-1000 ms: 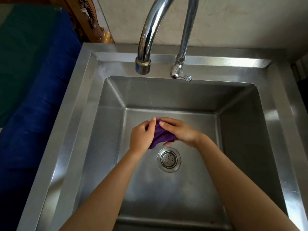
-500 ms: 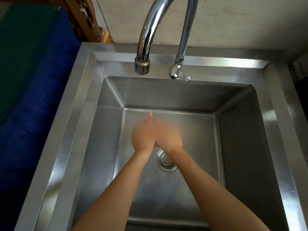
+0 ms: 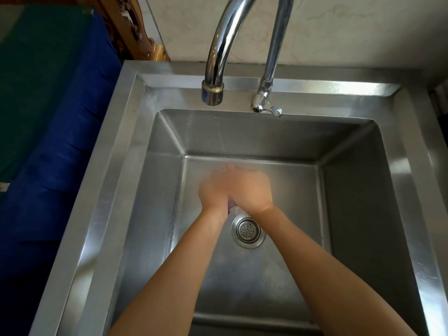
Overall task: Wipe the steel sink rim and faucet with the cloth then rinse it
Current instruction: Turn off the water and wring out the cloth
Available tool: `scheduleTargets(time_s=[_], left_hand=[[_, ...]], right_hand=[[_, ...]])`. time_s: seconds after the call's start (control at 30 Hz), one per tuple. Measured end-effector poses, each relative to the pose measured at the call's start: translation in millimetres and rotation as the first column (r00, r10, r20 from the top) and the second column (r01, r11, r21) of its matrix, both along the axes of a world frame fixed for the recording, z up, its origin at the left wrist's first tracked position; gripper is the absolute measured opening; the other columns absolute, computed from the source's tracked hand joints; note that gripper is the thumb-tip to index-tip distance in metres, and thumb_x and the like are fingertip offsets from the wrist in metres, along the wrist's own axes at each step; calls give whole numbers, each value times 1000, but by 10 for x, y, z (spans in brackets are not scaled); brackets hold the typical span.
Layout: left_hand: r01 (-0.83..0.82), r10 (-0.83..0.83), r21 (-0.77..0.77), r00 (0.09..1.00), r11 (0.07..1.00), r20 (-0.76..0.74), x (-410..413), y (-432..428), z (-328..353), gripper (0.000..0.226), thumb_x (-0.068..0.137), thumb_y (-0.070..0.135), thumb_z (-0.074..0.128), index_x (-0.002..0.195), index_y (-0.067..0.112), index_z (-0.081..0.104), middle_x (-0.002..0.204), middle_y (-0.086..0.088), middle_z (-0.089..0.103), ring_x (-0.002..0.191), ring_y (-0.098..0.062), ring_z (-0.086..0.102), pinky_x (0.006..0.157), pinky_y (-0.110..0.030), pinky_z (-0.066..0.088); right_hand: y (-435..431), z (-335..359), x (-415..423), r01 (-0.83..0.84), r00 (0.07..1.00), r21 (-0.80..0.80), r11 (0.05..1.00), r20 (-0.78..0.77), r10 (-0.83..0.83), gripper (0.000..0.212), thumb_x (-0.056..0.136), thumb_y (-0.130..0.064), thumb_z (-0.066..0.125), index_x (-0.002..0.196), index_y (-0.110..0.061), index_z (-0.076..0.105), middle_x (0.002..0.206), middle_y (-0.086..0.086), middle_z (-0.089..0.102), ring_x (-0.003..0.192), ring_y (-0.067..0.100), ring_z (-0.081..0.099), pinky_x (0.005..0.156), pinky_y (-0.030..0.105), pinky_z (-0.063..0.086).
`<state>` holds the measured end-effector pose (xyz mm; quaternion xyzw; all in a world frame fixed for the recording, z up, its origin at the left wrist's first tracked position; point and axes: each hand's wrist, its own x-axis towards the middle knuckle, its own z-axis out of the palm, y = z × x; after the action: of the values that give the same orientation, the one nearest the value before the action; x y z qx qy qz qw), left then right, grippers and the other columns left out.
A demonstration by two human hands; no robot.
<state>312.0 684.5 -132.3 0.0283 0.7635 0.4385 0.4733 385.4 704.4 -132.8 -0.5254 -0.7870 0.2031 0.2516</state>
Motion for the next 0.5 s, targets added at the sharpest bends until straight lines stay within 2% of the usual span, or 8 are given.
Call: scheduleTargets(time_s=[0.1, 0.13, 0.2, 0.27, 0.33, 0.37, 0.43, 0.5], left_hand=[[42, -43, 8, 998, 999, 48, 12, 34, 64, 38, 88, 25, 39, 54, 12, 50, 52, -4, 45, 41, -20, 41, 35, -17, 29], [97, -96, -10, 995, 995, 32, -12, 20, 76, 39, 90, 29, 38, 58, 11, 52, 53, -6, 47, 41, -20, 42, 34, -14, 29], [230, -231, -58, 973, 971, -11, -110, -20, 42, 46, 93, 40, 36, 65, 10, 58, 55, -9, 54, 44, -22, 49, 36, -16, 35], [332, -331, -62, 943, 941, 26, -260, -67, -43, 50, 93, 48, 39, 87, 8, 67, 75, -15, 67, 62, -26, 61, 53, -25, 49], [345, -355, 82, 913, 935, 200, -379, -158, -83, 44, 94, 42, 43, 116, 8, 60, 105, -18, 68, 81, -24, 64, 59, -26, 52], [310, -344, 159, 893, 937, 290, -418, -208, -91, 41, 94, 36, 46, 123, 8, 55, 111, -15, 66, 85, -21, 64, 58, -25, 52], [239, -321, 249, 867, 939, 381, -440, -291, -56, 34, 94, 27, 48, 125, 15, 52, 108, -7, 66, 85, -16, 65, 58, -25, 53], [268, -337, 246, 890, 931, 308, -392, -305, 4, 30, 94, 33, 47, 122, 22, 53, 104, -3, 67, 79, -16, 65, 54, -24, 49]], right_hand=[[-2, 11, 40, 44, 999, 103, 994, -7, -43, 53, 92, -33, 33, 48, -11, 52, 39, 6, 54, 35, 29, 51, 39, 25, 32], [-15, 16, 62, 27, 1000, 53, 998, 3, -27, 52, 93, -35, 32, 55, -10, 55, 46, 7, 58, 42, 29, 54, 43, 27, 35], [9, -21, 133, -9, 1000, -269, 963, 4, 11, 46, 97, -39, 31, 78, -9, 60, 67, 8, 62, 61, 27, 56, 57, 29, 39], [86, -40, 252, -12, 983, -630, 777, -148, -105, 34, 98, -36, 33, 101, -12, 58, 87, 8, 60, 72, 21, 53, 65, 30, 41], [123, -34, 378, -99, 911, -793, 602, -315, -265, 27, 98, -29, 39, 117, -17, 55, 102, 6, 57, 76, 15, 55, 62, 27, 47], [122, -18, 433, -192, 880, -819, 541, -387, -275, 29, 97, -26, 45, 124, -21, 51, 109, 3, 55, 82, 11, 56, 64, 25, 50], [105, -2, 493, -334, 891, -816, 472, -437, -125, 53, 88, -21, 61, 136, -29, 39, 123, 0, 50, 99, 12, 57, 71, 28, 53], [102, 50, 474, -368, 927, -806, 463, -357, 115, 82, 76, -15, 73, 141, -33, 27, 130, 2, 42, 108, 21, 56, 69, 32, 57]])
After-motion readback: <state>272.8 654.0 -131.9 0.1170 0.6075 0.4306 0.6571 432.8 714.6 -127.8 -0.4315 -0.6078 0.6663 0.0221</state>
